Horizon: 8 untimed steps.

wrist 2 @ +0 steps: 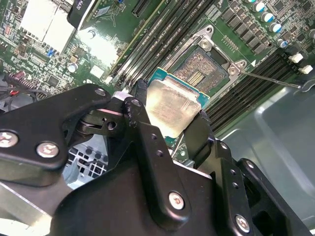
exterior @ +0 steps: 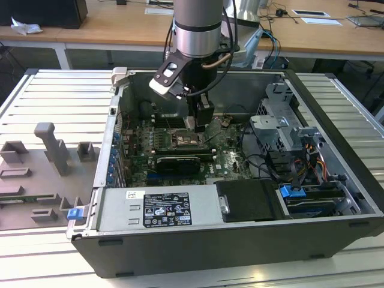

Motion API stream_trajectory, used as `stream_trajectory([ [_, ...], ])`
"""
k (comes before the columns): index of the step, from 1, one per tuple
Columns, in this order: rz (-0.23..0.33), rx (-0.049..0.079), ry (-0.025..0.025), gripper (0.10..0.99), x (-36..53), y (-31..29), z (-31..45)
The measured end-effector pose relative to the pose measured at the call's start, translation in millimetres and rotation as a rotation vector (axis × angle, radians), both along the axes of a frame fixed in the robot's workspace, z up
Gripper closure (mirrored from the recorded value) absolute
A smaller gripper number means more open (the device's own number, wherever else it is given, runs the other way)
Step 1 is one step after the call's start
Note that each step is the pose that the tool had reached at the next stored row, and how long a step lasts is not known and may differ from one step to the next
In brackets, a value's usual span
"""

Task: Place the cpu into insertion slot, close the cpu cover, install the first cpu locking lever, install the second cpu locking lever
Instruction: 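Place the cpu into insertion slot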

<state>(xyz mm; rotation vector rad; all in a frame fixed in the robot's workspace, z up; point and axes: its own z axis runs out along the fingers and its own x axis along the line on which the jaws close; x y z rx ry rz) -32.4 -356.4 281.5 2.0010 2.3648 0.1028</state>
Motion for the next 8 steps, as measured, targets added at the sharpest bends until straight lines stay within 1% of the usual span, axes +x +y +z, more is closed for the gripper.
stream_trajectory([
  [8,-0.002,0.000,-0.0001,0.545,0.0,0.0,-3.5],
])
